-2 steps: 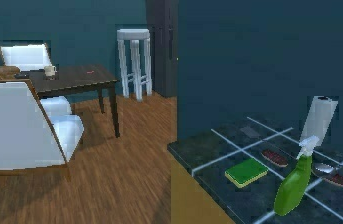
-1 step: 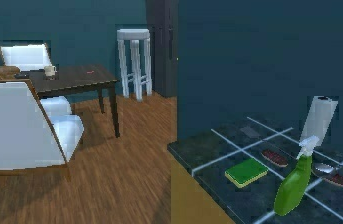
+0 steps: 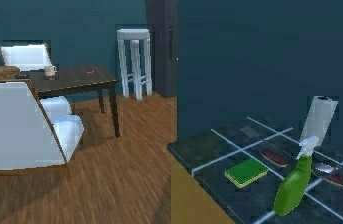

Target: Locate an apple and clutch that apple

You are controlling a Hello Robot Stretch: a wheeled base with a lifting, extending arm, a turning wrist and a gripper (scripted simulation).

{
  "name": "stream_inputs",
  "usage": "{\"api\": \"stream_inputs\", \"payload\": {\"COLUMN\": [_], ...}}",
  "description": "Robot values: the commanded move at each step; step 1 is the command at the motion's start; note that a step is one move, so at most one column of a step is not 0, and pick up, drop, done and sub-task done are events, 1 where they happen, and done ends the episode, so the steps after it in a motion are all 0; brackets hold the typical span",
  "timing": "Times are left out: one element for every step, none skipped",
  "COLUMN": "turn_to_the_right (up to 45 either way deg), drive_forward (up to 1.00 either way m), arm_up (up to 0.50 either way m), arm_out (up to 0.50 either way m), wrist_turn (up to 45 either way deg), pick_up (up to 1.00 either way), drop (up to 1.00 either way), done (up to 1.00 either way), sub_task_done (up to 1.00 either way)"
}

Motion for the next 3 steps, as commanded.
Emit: {"api": "stream_inputs", "payload": {"turn_to_the_right": [0.0, 0.0, 0.0], "drive_forward": [0.0, 0.0, 0.0], "arm_up": [0.0, 0.0, 0.0], "arm_out": [0.0, 0.0, 0.0], "wrist_turn": [45.0, 45.0, 45.0], "pick_up": [0.0, 0.0, 0.0], "drop": [0.0, 0.0, 0.0], "done": [0.0, 0.0, 0.0], "sub_task_done": [0.0, 0.0, 0.0]}}
